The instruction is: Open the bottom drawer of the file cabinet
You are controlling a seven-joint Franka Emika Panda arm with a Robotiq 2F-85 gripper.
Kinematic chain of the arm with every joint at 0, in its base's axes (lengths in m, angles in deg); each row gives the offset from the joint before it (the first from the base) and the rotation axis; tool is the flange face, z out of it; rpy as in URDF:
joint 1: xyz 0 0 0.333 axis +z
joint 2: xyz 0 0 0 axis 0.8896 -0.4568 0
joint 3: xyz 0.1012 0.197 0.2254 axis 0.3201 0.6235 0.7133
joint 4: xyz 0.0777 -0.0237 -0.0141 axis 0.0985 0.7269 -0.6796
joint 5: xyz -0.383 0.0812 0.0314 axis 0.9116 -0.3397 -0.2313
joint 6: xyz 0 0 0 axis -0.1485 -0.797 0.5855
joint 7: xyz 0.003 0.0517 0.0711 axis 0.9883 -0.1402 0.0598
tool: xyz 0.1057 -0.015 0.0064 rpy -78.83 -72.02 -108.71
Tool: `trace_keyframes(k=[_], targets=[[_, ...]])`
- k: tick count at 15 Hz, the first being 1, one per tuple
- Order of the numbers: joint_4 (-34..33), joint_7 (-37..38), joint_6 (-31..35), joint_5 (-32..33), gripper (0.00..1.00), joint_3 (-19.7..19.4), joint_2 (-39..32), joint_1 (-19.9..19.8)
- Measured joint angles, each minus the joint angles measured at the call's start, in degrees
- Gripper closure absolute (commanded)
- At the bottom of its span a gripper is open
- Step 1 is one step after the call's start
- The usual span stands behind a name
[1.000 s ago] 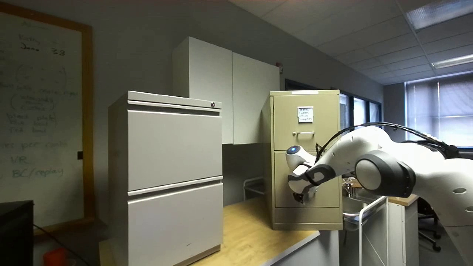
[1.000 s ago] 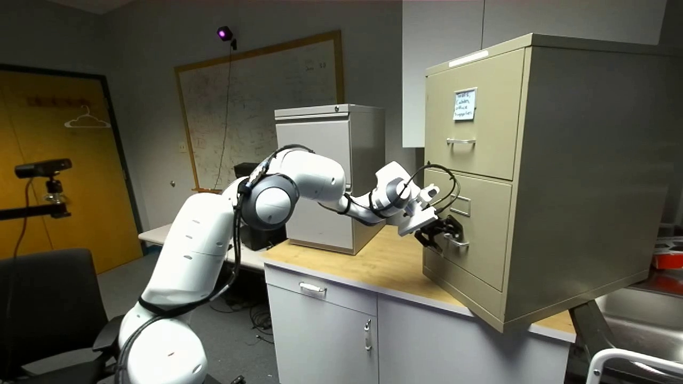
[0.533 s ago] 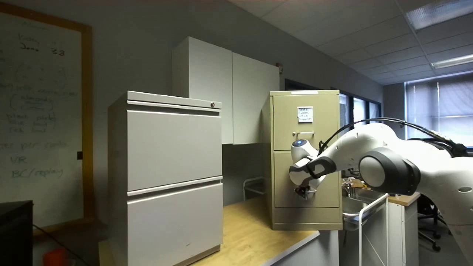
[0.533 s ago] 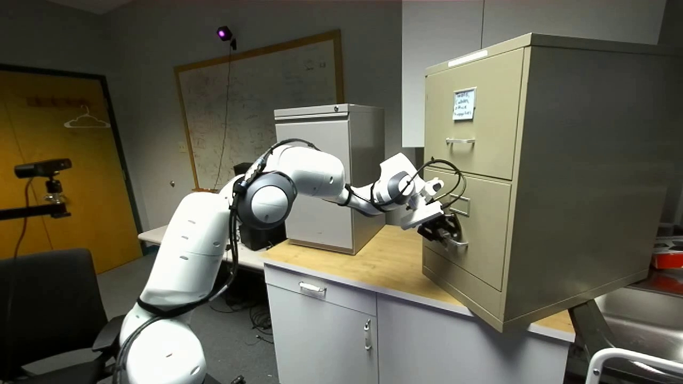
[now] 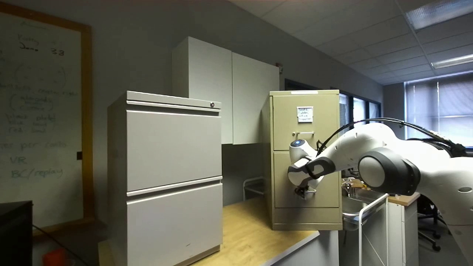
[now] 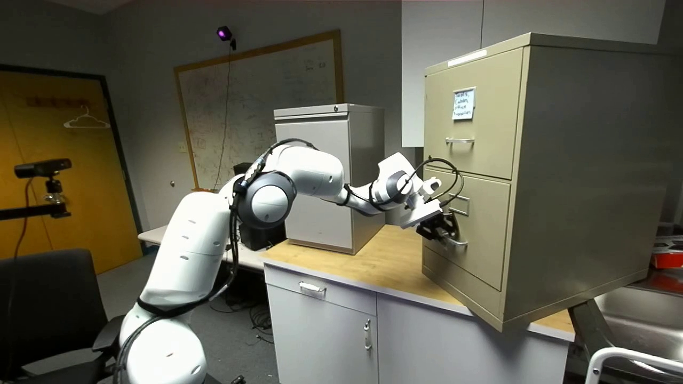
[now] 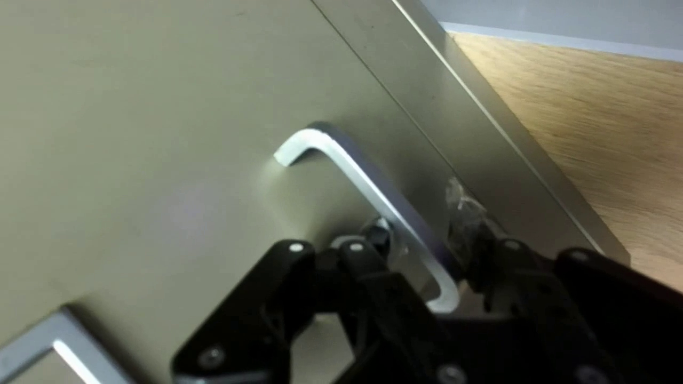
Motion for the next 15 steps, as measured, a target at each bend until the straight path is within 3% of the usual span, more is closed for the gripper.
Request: trace_keyframes(k=[15], targets=[[2.6,-2.4,4.4,3.3,0.95,0.0,1.0,0.9]])
